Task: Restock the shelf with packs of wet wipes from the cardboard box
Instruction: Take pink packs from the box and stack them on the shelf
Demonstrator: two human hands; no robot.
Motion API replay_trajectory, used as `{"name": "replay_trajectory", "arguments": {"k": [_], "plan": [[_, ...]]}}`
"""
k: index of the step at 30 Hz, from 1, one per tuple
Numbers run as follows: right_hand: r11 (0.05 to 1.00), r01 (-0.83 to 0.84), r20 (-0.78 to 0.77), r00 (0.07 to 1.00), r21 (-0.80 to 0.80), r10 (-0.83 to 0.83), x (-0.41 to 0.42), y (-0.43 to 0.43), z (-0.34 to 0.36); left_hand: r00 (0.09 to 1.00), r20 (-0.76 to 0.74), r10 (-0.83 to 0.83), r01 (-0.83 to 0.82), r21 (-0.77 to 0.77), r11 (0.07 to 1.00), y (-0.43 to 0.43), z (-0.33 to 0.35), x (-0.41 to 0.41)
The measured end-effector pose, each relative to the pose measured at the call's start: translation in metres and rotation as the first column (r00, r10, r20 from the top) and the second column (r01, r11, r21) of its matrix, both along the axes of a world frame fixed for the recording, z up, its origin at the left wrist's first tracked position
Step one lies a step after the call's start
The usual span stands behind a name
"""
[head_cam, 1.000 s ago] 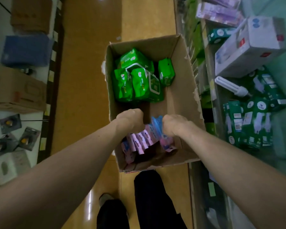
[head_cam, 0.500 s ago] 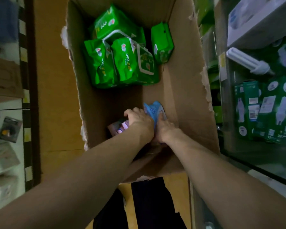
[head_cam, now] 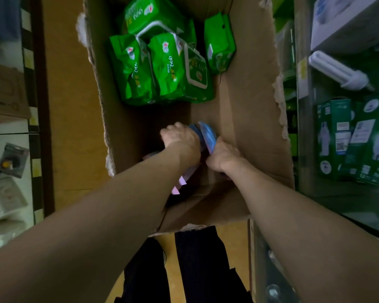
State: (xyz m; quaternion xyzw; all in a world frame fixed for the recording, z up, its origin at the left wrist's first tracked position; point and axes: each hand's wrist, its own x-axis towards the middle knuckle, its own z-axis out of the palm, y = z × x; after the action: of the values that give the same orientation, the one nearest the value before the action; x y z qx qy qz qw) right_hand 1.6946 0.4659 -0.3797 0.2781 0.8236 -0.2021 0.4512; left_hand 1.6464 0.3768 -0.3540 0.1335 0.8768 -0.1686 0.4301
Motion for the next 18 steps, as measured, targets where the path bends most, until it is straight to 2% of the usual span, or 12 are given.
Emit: {"name": "replay_trajectory", "arguments": {"k": [5,8,10,12,14,18], "plan": [[0.993,0.109,-0.065,0.992,-0.052,-0.112,-0.009,0.002,0.027,0.953,0.038,0.302,-0.304,0.075,0.950,-0.014,0.030,-0.009],[0.973,0.182,-0.090,0.977,-0.144,-0.196,-0.014,0.006,0.052,0.850,0.066,0.523,-0.525,0.194,0.829,-0.024,0.054,-0.008],[0.952,0.237,-0.156,0.951,-0.192,-0.268,-0.018,0.006,0.072,0.783,0.101,0.614,-0.611,0.314,0.727,-0.029,0.072,-0.007],[0.931,0.275,-0.248,0.910,-0.239,-0.333,-0.021,0.002,0.097,0.713,0.154,0.684,-0.671,0.430,0.603,-0.037,0.095,-0.005],[0.916,0.284,-0.347,0.860,-0.283,-0.374,-0.025,-0.006,0.126,0.622,0.214,0.753,-0.717,0.542,0.438,-0.048,0.123,-0.004],[0.916,0.202,-0.522,0.770,-0.346,-0.366,-0.031,-0.042,0.192,0.361,0.357,0.862,-0.694,0.720,-0.007,-0.083,0.184,0.004]]}}
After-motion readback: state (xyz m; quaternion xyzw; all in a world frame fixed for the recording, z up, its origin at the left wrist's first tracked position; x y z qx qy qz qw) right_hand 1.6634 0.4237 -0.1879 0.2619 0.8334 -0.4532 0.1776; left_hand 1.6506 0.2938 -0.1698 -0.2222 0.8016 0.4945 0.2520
